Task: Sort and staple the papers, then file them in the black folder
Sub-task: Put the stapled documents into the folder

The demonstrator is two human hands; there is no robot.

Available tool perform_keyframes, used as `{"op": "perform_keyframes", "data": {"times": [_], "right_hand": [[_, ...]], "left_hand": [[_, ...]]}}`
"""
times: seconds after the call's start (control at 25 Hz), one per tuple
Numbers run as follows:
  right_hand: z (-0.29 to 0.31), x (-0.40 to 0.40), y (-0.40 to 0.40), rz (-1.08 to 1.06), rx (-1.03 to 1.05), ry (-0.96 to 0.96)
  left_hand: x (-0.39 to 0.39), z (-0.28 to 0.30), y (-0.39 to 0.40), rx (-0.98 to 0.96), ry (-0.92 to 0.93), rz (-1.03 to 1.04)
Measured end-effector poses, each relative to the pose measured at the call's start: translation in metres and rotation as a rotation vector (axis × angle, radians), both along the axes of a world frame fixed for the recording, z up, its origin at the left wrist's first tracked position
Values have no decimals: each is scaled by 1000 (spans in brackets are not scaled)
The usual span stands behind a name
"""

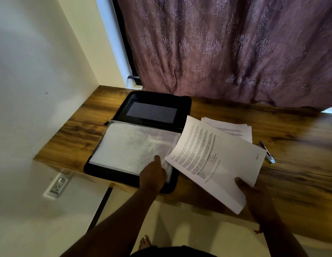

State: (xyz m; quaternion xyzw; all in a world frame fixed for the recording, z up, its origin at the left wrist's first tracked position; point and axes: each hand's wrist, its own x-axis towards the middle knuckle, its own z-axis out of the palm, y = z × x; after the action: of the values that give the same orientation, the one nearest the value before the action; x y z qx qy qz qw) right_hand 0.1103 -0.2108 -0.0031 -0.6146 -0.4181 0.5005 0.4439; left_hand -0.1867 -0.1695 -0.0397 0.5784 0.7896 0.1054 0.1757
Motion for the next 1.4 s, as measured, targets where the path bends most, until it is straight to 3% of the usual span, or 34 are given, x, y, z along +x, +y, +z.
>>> {"op": "perform_keyframes", "data": {"times": [0.2, 0.48, 0.68, 0.76, 1.0, 1.2, 1.4], "right_hand": [[-3, 0, 2, 68, -31, 38], [-12, 12, 9, 41, -138, 205], [-14, 15, 13, 89, -134, 160], [-12, 15, 15, 98, -114, 148], [-3, 10, 23, 153, -78, 94], [3, 8, 28, 178, -52, 56], [0, 9, 27, 161, -67, 103]], "left_hand": [[0, 3, -1, 68, 12, -34], [-8, 4, -8, 113, 260, -265], [-13, 7, -9, 156, 66, -56], [-16, 7, -8, 159, 70, -35], [-18, 5, -10, 179, 143, -177], [-22, -1, -11, 318, 293, -371], [-23, -11, -11, 334, 353, -368]]}}
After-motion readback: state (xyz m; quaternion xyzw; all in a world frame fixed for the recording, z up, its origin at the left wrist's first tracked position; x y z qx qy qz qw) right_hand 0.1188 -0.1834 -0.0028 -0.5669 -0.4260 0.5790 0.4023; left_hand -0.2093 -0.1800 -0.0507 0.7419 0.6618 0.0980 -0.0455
